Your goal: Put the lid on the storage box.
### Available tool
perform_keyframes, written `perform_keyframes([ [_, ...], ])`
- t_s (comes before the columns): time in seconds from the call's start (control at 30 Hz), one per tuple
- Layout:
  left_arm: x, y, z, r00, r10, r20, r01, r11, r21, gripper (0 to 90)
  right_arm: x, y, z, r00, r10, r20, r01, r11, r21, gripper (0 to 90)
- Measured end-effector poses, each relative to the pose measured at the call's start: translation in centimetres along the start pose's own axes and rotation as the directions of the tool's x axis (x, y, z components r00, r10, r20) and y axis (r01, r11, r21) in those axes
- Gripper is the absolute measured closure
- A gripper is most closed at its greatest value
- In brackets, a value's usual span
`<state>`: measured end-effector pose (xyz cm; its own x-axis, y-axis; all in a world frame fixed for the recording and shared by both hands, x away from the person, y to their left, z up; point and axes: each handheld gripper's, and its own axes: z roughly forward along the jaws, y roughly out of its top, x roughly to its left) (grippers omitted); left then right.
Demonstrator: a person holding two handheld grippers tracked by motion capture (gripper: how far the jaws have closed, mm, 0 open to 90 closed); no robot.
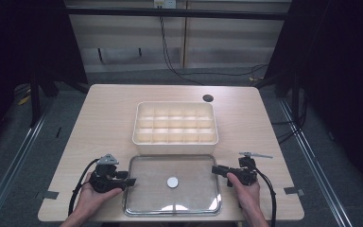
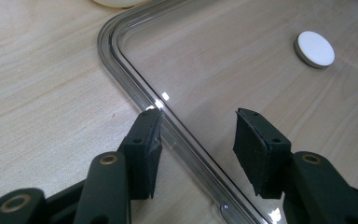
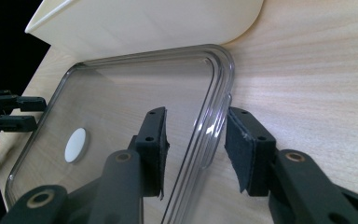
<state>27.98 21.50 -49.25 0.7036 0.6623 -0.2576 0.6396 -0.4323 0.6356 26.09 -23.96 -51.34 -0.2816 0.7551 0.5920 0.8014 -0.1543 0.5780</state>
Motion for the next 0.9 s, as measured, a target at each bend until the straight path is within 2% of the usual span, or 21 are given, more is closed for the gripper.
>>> perform_keyframes([
  [0.17, 0.0, 0.0, 0.0, 1.0000, 0.001, 0.002, -0.001, 1.0000, 0.000, 51.0, -0.2, 0.0, -0.2, 0.9997, 0.011, -0.019, -0.011, 1.000, 0.008, 59.3],
  [0.33, 0.0, 0.0, 0.0, 1.0000, 0.000, -0.001, 0.000, 1.0000, 0.002, 51.0, -0.5, 0.1, -0.4, 0.9967, 0.049, -0.065, -0.050, 0.999, -0.010, 59.8],
  [0.4, 0.0, 0.0, 0.0, 1.0000, 0.000, -0.002, 0.000, 1.0000, 0.003, 51.0, -0.8, 0.0, -0.5, 0.9918, 0.079, -0.101, -0.082, 0.996, -0.024, 60.5],
  [0.43, 0.0, 0.0, 0.0, 1.0000, 0.000, -0.002, 0.000, 1.0000, 0.003, 51.0, -0.8, 0.0, -0.5, 0.9918, 0.079, -0.101, -0.082, 0.996, -0.024, 60.5],
  [0.47, 0.0, 0.0, 0.0, 1.0000, 0.002, -0.004, -0.002, 1.0000, 0.003, 51.0, -1.1, 0.0, -0.7, 0.9860, 0.099, -0.134, -0.104, 0.994, -0.032, 60.7],
  [0.57, 0.1, 0.0, 0.0, 1.0000, -0.005, 0.002, 0.005, 1.0000, -0.003, 51.0, -1.2, 0.0, -0.8, 0.9806, 0.109, -0.163, -0.116, 0.993, -0.032, 61.8],
  [0.63, 0.0, 0.0, 0.1, 1.0000, -0.003, 0.005, 0.003, 1.0000, -0.001, 51.2, -1.0, -0.2, -0.4, 0.9673, 0.115, -0.226, -0.121, 0.993, -0.009, 65.5],
  [0.67, 0.0, 0.0, 0.1, 1.0000, -0.003, 0.005, 0.003, 1.0000, -0.001, 51.7, -1.0, -0.2, -0.4, 0.9673, 0.115, -0.226, -0.121, 0.993, -0.009, 65.5],
  [0.7, -0.1, 0.1, 0.0, 0.9998, 0.012, -0.018, -0.012, 0.9999, 0.007, 52.4, 0.1, -0.2, 0.0, 0.9782, 0.067, -0.197, -0.068, 0.998, 0.000, 61.7],
  [0.73, -0.1, 0.1, 0.0, 0.9998, 0.012, -0.018, -0.012, 0.9999, 0.007, 52.4, 0.1, -0.2, 0.0, 0.9782, 0.067, -0.197, -0.068, 0.998, 0.000, 61.7],
  [0.77, -0.1, 0.1, 0.1, 0.9999, 0.003, -0.013, -0.003, 1.0000, 0.001, 52.4, 0.4, 0.1, -0.2, 0.9832, 0.030, -0.180, -0.032, 0.999, -0.005, 67.2],
  [0.83, 0.1, 0.1, 0.0, 1.0000, -0.008, 0.001, 0.008, 1.0000, -0.003, 52.7, 0.2, 0.2, -0.3, 0.9820, 0.034, -0.186, -0.035, 0.999, -0.004, 67.3],
  [0.9, 0.1, 0.1, 0.1, 1.0000, -0.008, -0.001, 0.008, 1.0000, -0.004, 52.7, 0.3, 0.1, -0.2, 0.9835, 0.028, -0.179, -0.026, 1.000, 0.009, 66.4],
])
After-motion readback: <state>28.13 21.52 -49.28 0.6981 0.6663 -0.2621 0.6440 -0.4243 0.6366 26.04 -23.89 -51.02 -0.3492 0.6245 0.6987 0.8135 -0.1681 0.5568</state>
